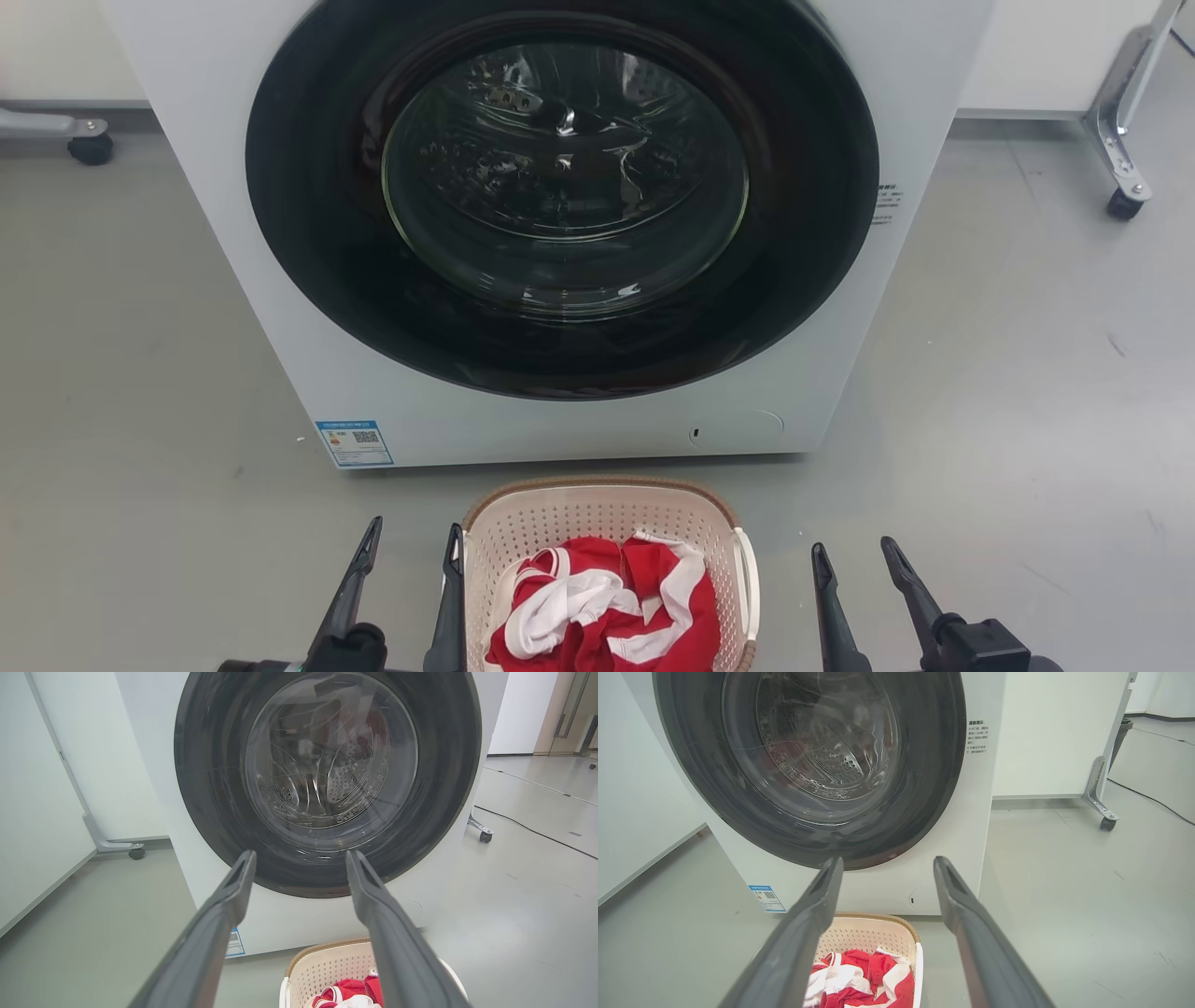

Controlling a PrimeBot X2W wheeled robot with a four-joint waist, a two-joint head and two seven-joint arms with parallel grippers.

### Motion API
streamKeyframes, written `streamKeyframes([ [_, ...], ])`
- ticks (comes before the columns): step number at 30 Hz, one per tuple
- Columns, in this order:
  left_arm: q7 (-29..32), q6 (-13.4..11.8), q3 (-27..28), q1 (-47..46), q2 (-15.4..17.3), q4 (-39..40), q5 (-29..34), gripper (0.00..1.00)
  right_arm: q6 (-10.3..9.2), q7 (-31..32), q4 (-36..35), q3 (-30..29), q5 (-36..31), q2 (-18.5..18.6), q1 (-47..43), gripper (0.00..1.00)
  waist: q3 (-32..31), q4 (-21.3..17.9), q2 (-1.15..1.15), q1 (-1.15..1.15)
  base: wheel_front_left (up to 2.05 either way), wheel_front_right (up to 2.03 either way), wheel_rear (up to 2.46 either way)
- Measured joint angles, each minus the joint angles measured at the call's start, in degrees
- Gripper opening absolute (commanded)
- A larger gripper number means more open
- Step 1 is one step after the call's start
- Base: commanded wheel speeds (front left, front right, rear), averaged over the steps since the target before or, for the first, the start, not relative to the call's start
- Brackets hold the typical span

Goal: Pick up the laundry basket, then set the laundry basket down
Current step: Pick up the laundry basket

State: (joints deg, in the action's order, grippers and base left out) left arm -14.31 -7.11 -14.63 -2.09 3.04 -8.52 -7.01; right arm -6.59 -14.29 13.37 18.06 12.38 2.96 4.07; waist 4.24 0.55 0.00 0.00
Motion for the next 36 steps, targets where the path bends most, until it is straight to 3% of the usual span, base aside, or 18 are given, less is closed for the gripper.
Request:
streamKeyframes([
  [16, 0.00, -0.01, 0.65, -5.53, -0.09, 0.83, 0.01, 1.00, 0.91, -0.01, -0.44, -2.02, -0.86, 0.05, 7.24, 1.00, 8.50, -0.78, 0.00, 0.00, 0.00, 0.00, 0.00],
  [36, -0.01, 0.00, 2.94, -19.57, -0.57, -9.35, -1.79, 1.00, 3.35, -0.41, 8.23, -3.60, -1.33, 0.82, 23.80, 1.00, 24.89, -0.98, 0.01, 0.01, 0.00, 0.00, 0.00],
])
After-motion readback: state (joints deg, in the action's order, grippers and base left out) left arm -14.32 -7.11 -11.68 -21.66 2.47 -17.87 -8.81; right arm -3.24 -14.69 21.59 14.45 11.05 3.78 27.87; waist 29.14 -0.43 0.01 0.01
